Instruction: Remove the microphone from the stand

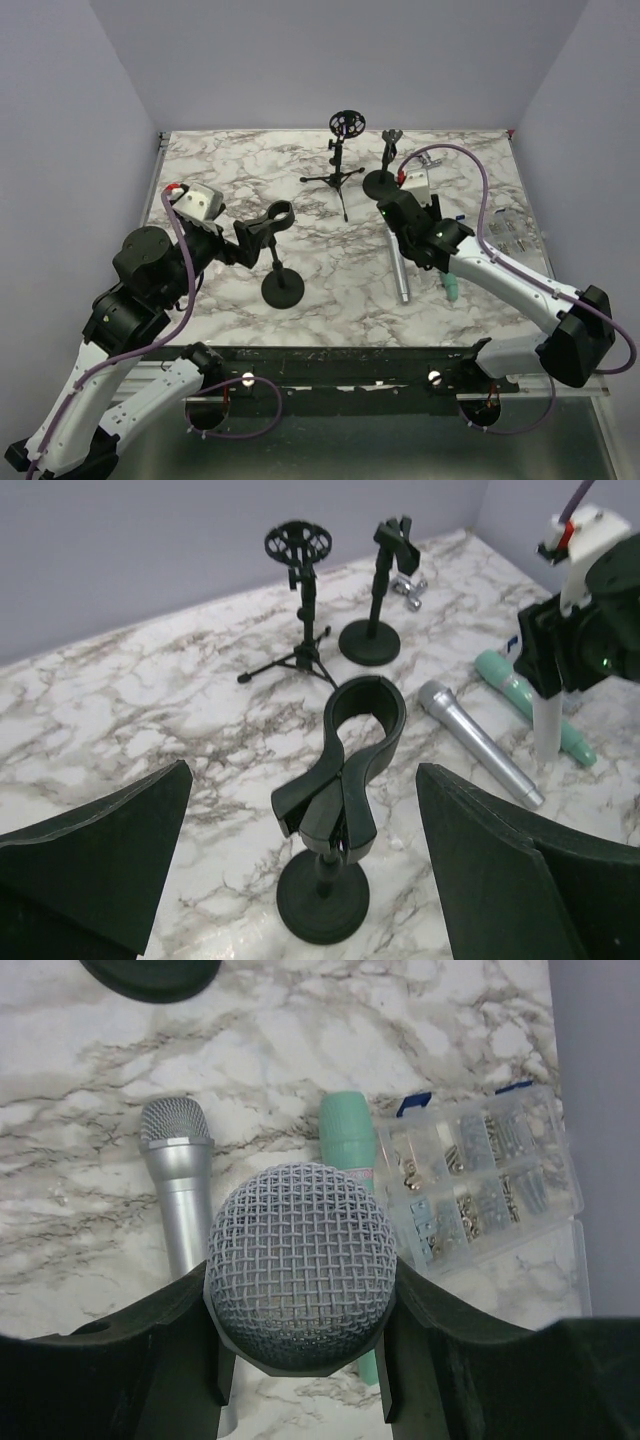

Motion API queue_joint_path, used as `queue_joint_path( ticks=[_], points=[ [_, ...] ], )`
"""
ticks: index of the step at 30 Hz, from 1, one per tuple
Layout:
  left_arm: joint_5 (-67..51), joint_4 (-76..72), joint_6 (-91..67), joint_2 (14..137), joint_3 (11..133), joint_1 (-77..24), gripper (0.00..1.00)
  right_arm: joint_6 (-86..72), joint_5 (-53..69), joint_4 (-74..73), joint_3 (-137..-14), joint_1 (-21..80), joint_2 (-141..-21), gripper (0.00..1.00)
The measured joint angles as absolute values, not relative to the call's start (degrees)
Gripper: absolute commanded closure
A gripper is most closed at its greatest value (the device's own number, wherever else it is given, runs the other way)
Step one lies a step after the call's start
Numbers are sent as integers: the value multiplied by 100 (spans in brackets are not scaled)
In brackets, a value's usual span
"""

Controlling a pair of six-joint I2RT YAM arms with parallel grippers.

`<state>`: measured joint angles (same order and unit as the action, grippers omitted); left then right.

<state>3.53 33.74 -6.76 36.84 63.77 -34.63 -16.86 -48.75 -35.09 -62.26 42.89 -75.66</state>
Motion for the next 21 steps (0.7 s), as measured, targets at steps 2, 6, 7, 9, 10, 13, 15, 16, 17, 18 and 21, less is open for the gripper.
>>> queue_joint_path(
  ticks=[2, 6, 7, 9, 10, 13, 15, 16, 17, 18, 21],
  points=[
    [475, 3181, -676, 3686, 6475, -3463, 2, -1817, -4757, -3667, -6226, 4167, -7697, 99],
    [714, 2652, -690, 3669, 6462, -3463, 2, -2012, -4628, -3911, -6226, 3968, -7924, 99],
    [742, 2558, -692, 3660, 6440, -3463, 2, -2049, -4543, -3957, -6226, 3911, -7977, 99],
    [884, 2226, -692, 3612, 6305, -3463, 2, -2099, -4353, -3992, -6215, 3811, -8047, 99],
    [976, 2086, -692, 3583, 6219, -3463, 2, -2106, -4259, -3990, -6202, 3754, -8066, 99],
    [1219, 1774, -690, 3516, 5959, -3463, 2, -2104, -4084, -3942, -6117, 3618, -8114, 99],
    [1404, 1564, -670, 3459, 5710, -3463, 2, -2099, -4040, -3881, -6082, 3548, -8200, 99],
    [1444, 1533, -663, 3441, 5651, -3463, 2, -2097, -4021, -3846, -6082, 3509, -8283, 99],
    [1487, 1514, -644, 3426, 5583, -3463, 2, -2095, -4005, -3806, -6082, 3483, -8368, 99],
    [1533, 1500, -620, 3411, 5522, -3463, 2, -2093, -3988, -3758, -6082, 3459, -8460, 99],
    [1653, 1455, -550, 3328, 5378, -3463, 2, -2075, -3959, -3597, -6082, 3369, -8772, 99]
  ],
)
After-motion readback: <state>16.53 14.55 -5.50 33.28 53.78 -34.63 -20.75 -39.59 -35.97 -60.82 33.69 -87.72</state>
